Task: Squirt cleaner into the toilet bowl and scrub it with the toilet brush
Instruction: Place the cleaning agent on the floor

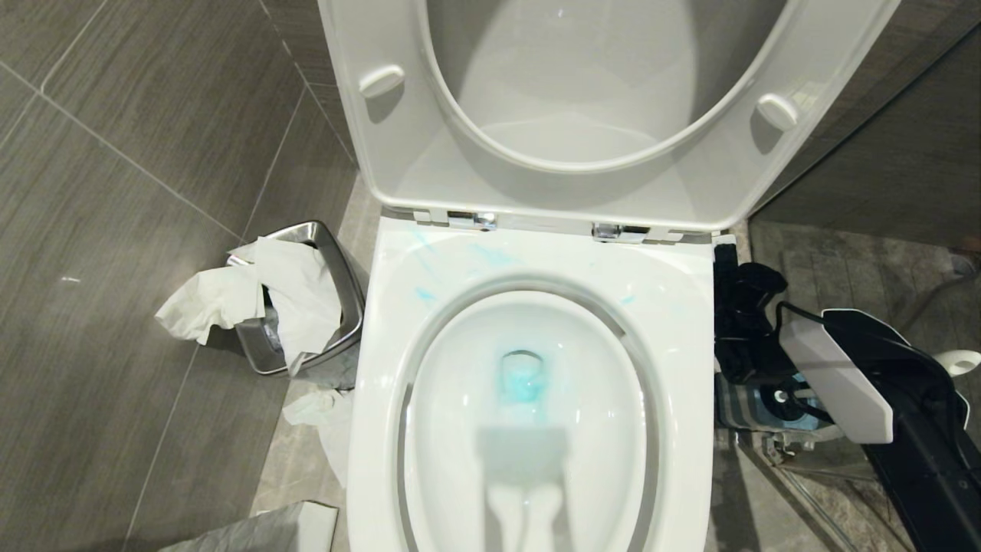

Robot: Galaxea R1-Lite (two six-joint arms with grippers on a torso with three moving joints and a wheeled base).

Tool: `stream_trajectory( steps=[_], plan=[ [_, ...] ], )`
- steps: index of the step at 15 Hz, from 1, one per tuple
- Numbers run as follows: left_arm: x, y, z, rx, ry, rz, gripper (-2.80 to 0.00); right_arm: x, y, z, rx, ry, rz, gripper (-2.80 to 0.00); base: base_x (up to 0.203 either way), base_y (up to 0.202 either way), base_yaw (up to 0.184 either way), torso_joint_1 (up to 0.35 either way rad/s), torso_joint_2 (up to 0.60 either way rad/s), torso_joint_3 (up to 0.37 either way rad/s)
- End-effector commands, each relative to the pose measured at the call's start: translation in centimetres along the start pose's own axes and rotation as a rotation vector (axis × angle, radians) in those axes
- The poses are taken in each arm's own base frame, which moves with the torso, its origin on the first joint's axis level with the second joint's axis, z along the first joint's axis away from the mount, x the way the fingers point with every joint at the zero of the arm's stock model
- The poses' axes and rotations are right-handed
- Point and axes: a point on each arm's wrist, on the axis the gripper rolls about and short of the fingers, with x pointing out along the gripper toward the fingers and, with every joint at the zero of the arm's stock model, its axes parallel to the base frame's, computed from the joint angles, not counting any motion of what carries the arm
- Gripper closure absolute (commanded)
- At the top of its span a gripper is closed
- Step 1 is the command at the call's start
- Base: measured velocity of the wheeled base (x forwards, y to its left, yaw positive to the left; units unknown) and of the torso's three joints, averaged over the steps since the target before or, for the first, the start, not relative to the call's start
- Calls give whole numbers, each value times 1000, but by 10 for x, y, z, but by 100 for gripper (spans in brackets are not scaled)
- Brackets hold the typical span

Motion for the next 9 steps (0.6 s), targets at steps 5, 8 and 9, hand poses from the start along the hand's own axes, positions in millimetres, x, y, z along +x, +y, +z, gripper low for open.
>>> stream_trajectory(
  steps=[5,8,9],
  plan=[
    [0,0,0,7,1,-4,0,1,-6,5,-9,0,-8,0,0,0,0,0,0,0],
    [0,0,0,6,2,-4,0,0,-5,-2,-8,10,-6,0,0,0,0,0,0,0],
    [0,0,0,6,1,-4,0,1,-5,-2,-9,7,-8,0,0,0,0,0,0,0]
  ],
)
